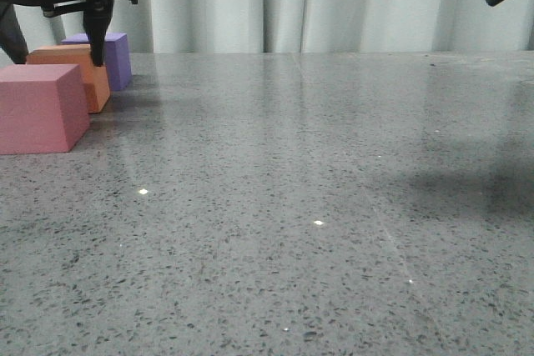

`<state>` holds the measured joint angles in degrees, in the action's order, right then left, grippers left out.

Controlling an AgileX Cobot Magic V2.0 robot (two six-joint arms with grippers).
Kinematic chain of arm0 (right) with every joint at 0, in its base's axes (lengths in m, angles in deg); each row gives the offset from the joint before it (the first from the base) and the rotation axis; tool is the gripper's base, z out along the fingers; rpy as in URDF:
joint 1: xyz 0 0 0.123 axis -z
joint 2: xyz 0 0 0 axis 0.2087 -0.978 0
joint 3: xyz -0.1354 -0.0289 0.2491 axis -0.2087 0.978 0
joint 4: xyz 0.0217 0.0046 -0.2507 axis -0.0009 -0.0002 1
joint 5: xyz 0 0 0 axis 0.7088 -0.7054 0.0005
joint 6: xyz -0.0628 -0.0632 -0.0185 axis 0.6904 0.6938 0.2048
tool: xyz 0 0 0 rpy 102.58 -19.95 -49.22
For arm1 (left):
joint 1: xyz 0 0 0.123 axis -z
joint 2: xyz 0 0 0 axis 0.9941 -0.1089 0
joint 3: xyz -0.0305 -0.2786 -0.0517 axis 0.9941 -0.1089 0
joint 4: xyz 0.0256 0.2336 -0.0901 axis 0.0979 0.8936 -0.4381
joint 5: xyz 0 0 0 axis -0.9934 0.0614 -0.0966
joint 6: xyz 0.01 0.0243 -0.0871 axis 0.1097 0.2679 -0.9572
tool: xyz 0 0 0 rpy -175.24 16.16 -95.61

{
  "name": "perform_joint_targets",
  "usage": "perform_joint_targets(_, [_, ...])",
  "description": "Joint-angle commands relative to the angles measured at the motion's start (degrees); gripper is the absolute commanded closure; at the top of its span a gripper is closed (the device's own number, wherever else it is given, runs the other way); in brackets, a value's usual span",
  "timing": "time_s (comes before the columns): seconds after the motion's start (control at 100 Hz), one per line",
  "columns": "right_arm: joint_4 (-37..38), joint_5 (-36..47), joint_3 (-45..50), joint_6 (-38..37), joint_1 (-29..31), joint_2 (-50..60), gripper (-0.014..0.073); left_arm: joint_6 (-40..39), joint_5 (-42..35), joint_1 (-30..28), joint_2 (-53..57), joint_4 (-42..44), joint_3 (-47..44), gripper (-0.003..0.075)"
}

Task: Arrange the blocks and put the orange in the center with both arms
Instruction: 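Place the orange cube between the purple and pink cubes, release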

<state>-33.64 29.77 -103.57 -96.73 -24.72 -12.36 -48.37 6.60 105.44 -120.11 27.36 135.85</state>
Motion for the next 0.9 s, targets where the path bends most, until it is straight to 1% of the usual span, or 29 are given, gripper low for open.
perform_joint_targets(0.0, [-0.1,3.4,-1.4,0.4,0.1,1.6,-0.0008,0.3,-1.1,0.2,2.9,1.4,2.1,0.0197])
perform_joint_targets(0.21, [0.0,3.3,-1.4,0.4,0.1,1.6,-0.0008,0.3,-1.2,1.1,6.5,1.7,2.1,0.0197])
perform_joint_targets(0.37, [0.1,3.3,-1.4,0.4,0.1,1.9,-0.0008,0.3,-1.2,2.8,11.7,4.3,2.0,0.0197])
perform_joint_targets(0.53, [3.0,4.2,-1.3,0.4,0.1,3.3,-0.0008,-1.4,-3.3,5.1,18.2,9.5,-0.3,0.0197])
perform_joint_targets(0.61, [4.4,5.8,-0.3,0.4,0.1,4.6,-0.0008,-1.4,-4.0,6.0,21.4,10.1,-2.3,0.0200])
perform_joint_targets(0.75, [5.3,9.9,3.7,0.4,0.1,8.1,-0.0008,-1.4,-8.4,7.2,28.3,11.2,-8.3,0.0244])
perform_joint_targets(0.89, [6.2,14.5,8.9,0.4,0.1,12.3,-0.0008,-1.4,-12.1,7.6,35.2,11.5,-15.1,0.0318])
